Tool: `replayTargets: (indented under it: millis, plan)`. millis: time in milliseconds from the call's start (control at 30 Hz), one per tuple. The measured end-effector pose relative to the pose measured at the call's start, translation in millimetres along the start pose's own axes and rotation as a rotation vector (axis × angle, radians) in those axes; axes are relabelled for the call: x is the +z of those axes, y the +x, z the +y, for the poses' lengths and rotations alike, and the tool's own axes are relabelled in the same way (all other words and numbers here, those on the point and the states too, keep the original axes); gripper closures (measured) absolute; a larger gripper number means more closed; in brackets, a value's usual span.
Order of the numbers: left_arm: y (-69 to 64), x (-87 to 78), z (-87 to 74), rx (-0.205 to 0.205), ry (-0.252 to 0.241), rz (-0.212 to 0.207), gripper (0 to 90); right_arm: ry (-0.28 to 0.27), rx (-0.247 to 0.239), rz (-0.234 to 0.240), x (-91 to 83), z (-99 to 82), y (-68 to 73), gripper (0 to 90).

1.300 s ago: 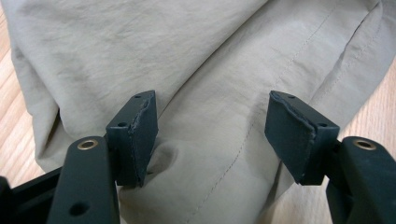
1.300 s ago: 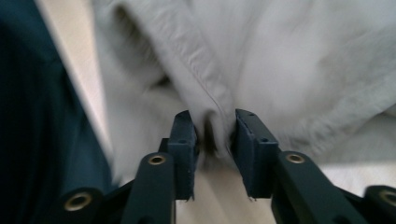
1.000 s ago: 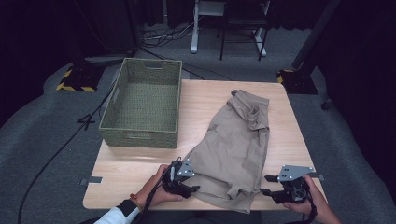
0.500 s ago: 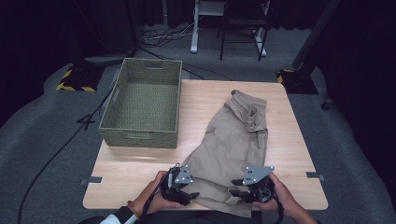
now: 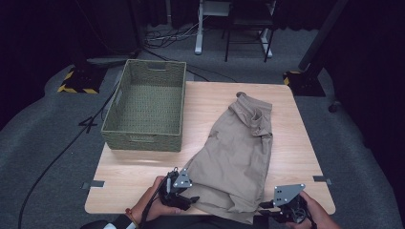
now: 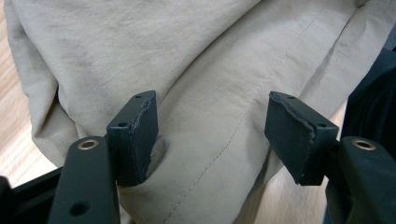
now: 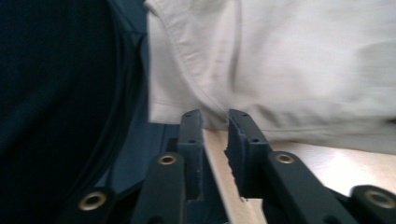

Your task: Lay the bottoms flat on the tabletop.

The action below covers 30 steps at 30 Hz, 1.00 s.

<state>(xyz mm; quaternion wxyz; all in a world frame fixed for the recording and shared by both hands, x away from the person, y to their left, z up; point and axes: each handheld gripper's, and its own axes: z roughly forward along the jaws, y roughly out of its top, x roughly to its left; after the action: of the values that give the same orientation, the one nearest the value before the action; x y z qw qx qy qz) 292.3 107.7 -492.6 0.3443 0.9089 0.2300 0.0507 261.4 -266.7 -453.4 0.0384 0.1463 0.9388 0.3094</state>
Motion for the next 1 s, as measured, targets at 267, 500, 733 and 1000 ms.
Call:
replayTargets:
  millis: [267,500,733,1000]
  plan:
    - [-21.1,-2.2,42.5,0.089,-0.104,-0.101,33.7,-0.185,0.187,-0.299,-10.8,13.0,-49.7,49.3]
    - [-28.3,39.6,84.4,0.181,-0.029,-0.147,33.4,-0.271,0.312,-0.466,-20.0,41.5,-130.0,41.0]
    - [-24.8,62.2,81.3,0.165,0.018,-0.161,32.7,-0.249,0.405,-0.414,12.1,70.8,-185.2,27.1]
    - [-27.4,65.5,73.5,0.179,0.012,-0.16,32.5,-0.144,0.413,-0.578,44.9,82.0,-201.9,41.1]
